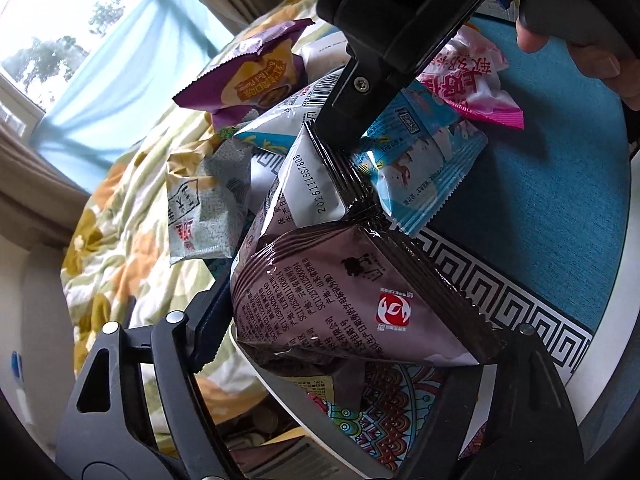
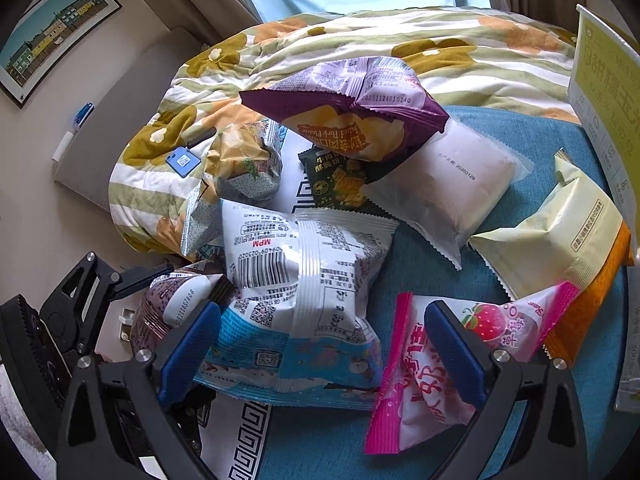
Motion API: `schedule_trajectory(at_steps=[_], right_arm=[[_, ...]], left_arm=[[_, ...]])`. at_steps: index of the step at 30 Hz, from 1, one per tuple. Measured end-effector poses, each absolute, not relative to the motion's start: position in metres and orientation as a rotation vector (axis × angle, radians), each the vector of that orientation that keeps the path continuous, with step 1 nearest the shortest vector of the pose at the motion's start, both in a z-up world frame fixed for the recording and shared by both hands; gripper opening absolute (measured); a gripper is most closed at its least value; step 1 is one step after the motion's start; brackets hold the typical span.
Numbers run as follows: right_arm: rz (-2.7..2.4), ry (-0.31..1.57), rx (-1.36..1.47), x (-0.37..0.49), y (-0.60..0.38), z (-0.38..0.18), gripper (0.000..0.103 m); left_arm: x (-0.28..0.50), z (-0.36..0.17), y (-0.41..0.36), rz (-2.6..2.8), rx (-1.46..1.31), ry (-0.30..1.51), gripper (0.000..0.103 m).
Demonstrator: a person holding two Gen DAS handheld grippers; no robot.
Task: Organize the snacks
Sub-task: 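Grasp the brown snack bag with the left gripper while the right grasps the white-blue MPN bag, then lift both bags and carry them over the cardboard box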
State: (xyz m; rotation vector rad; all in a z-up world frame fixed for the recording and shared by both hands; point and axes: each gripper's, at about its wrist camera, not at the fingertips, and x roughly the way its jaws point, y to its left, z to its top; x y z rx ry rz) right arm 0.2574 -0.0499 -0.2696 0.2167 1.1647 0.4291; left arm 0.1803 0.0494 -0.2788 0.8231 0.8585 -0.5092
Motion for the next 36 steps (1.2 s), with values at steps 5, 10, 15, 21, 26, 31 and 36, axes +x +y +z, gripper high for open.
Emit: schedule_trajectory(at_steps=[5,10,15,21,26,31,36], right_arm=[[0.448,1.173,0.237,0.261,-0.049,-0.270,0.098],[0.459,1.178,0.246,0.260,-0.051,-0.270,0.095],[0.470,1.182,0.235,0.259,-0.051,-0.272,0.093],[0.502,1.204,0.234,0.263,-0.039,-0.279,0.088],[0.517,1.210,0.237,0.265,-0.033,-0.281,0.082],[0.529,1.190,0.255,0.262,-0.036,-0.277,0.064],[0.520,1.169,0.265,0.254,-0.043,-0.268,0.056]], left_arm=[[0.179,-0.277,0.054,-0.494,0.801,0.872,0.069],[0.183,-0.271,0.070,-0.482,0.701,0.902,0.069],[0.194,-0.263,0.081,-0.486,0.579,0.938,0.069],[0.198,-0.262,0.085,-0.466,0.530,0.951,0.069],[0.197,-0.261,0.086,-0.451,0.517,0.947,0.069],[0.198,-0.255,0.088,-0.432,0.450,0.960,0.068],[0.196,-0.247,0.087,-0.417,0.403,0.965,0.068]])
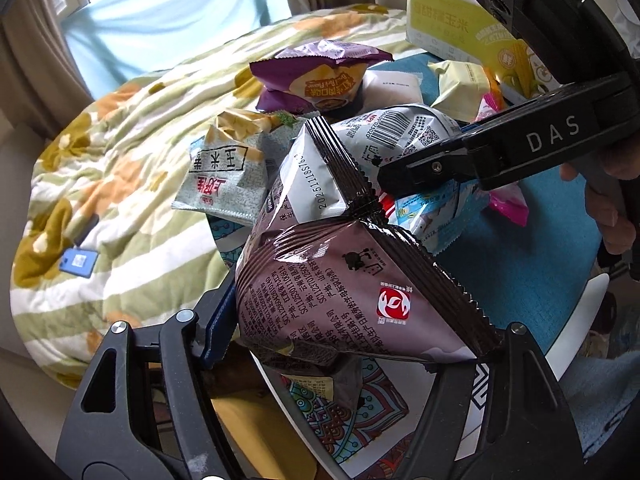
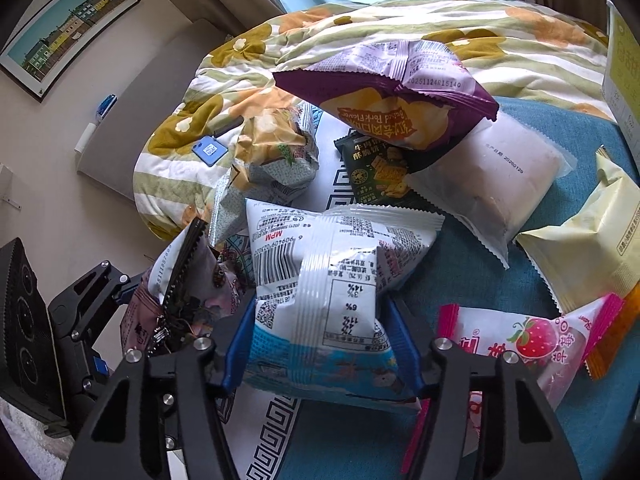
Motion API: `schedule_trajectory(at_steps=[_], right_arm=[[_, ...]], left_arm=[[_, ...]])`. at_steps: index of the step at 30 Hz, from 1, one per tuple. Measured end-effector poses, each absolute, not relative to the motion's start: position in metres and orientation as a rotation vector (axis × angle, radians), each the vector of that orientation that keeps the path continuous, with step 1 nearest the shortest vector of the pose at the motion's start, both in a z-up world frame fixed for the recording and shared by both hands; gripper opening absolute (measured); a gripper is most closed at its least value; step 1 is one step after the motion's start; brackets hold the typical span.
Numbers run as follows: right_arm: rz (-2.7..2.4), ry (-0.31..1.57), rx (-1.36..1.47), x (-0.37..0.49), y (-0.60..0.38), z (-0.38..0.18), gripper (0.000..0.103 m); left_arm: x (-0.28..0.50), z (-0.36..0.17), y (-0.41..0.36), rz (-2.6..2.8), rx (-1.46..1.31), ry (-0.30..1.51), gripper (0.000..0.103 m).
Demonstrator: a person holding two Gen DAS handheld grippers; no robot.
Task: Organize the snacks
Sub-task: 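Lift both bags and carry them over the cardboard box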
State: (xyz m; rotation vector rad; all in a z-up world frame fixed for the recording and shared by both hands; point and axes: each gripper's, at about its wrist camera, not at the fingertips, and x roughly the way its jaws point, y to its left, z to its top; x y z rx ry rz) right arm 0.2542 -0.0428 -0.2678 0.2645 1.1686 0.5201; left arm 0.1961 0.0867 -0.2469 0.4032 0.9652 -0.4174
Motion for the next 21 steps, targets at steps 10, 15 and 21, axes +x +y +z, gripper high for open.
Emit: schedule_trajectory(at_steps=[10,15,21], right_arm=[[0.519,1.072,0.285,0.233,-0.064,-0.219,0.056],[0.515,0.983,0.308,0.211,-0.095,-0.171,0.056],[0.468,0.885,0.284,0.188,-0.151,-0.116,0.056]], left_arm=[[0.174,-0.186,0.070,-0.352,0.338,0.900,0.067],[0.162,-0.146,0.045,-0.295,0.320,0.846,0.067],[0.157,-0.097,-0.008,-0.276,0.279,0.752,0.068]])
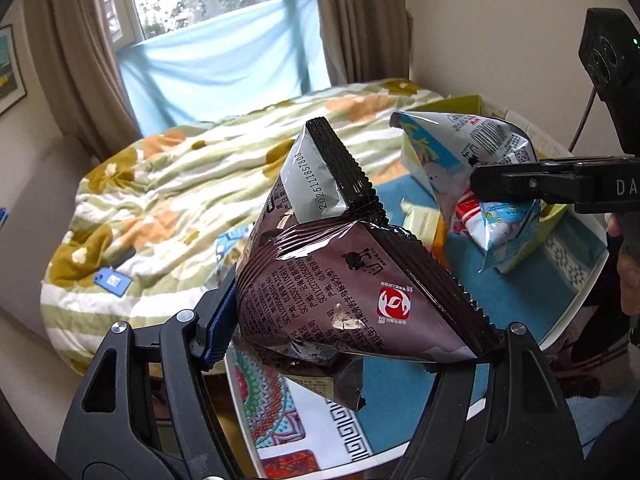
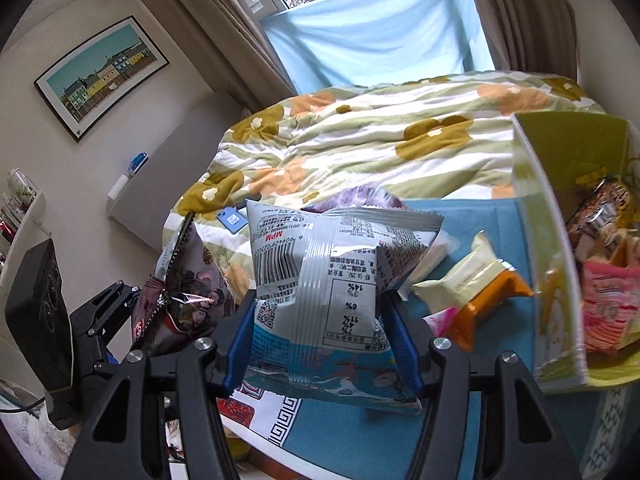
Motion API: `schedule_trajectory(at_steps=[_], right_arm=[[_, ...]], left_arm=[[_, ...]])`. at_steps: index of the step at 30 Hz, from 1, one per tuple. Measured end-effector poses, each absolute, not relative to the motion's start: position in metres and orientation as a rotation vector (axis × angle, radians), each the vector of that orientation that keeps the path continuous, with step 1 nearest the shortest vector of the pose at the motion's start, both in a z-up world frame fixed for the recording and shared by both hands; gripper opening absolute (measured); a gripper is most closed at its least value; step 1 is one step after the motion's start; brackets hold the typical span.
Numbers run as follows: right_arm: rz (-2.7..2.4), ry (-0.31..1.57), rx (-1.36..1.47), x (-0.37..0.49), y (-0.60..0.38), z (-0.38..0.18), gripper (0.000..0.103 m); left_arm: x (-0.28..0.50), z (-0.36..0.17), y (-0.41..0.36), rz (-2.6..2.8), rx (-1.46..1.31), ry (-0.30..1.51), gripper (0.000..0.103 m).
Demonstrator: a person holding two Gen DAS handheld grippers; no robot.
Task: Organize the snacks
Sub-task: 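Lift both bags and carry them over the cardboard box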
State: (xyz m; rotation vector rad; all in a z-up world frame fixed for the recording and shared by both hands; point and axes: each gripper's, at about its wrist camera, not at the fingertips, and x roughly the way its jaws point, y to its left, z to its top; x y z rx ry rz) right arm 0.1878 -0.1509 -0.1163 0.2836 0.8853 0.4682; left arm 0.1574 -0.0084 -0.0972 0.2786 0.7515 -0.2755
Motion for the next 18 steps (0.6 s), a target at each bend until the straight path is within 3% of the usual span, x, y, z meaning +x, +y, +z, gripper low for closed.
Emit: schedule_trajectory(at_steps=[10,18], right_arm=[[0.338,0.768,0.291,0.184,-0.288,-0.071,0.056],[0.325,0.755,0.282,0.220,-0.384,-0.067,0.056]], left_arm=[[0.189,-0.049,-0.143,-0.336,0.206,0.662,0.068],[0.263,-0.059,-0.255,-0.335,0.176,0.707,0.068]])
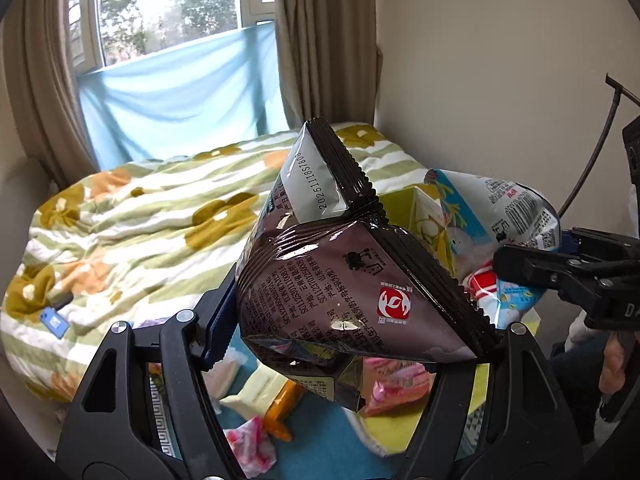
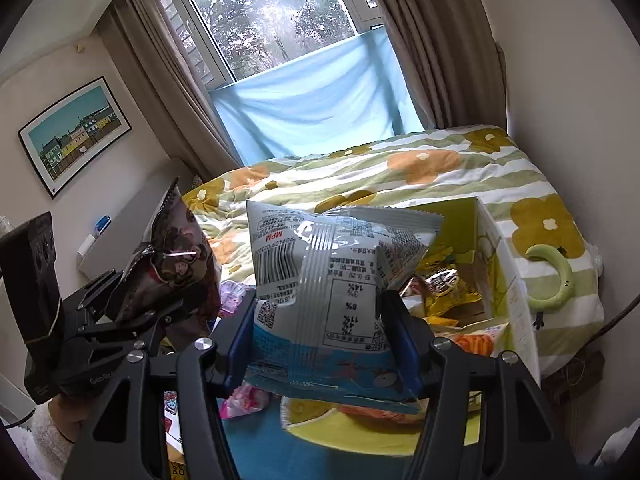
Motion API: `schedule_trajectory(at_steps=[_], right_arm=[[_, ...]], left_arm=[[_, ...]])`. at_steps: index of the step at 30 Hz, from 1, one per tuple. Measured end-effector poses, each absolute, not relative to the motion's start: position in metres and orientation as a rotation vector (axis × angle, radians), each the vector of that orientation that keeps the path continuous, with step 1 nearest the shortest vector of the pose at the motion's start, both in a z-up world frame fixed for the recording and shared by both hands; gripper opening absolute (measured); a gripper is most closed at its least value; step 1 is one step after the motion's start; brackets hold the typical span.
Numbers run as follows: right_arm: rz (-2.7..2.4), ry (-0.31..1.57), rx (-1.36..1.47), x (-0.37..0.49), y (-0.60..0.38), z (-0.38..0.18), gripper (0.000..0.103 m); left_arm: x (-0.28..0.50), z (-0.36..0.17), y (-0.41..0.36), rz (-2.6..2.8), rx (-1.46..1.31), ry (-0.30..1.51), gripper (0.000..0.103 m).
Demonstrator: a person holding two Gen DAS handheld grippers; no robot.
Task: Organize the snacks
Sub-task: 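Lift both bags and carry them over the cardboard box, then open both grippers to drop the bags into the box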
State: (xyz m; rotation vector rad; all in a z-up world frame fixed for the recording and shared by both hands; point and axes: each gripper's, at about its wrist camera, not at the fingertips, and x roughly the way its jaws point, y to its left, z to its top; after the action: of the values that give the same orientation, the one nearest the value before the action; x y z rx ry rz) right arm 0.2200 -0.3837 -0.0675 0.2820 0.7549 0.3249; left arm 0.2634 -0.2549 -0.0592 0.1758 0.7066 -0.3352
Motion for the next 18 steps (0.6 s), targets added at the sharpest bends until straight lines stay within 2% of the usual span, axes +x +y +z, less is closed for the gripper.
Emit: schedule_trajectory(at_steps=[13,14,15,16,17,18], right_arm=[[0.306,0.839,0.307,0.292,-0.457,-0.102,0.056],[0.298,0.846,0.310,0.295,-0.459,-0.104,0.056],[0.291,0.850,0.314,0.296,-0.461,-0.106,0.056],[0.285,0.851,0.320,0.296,-0.463,-0.107,0.056],[0.278,0.853,0.327,0.297,-0.464,-0.108,0.056],[0.271,0.855,0.336,0.298,-0.466,-0.108,0.056]], left_arm=[[0.368,-0.118,-0.329,-0.326,0.183,0.923,0.069],[0.372,-0.120,-0.331,-0.325,0.181,0.930,0.074],[0.377,-0.122,-0.331,-0.332,0.176,0.943,0.089],[0.381,-0.123,-0.332,-0.327,0.176,0.956,0.097],[0.383,-0.123,-0.330,-0.317,0.176,0.953,0.102],[0.383,-0.121,-0.328,-0.323,0.173,0.953,0.102]])
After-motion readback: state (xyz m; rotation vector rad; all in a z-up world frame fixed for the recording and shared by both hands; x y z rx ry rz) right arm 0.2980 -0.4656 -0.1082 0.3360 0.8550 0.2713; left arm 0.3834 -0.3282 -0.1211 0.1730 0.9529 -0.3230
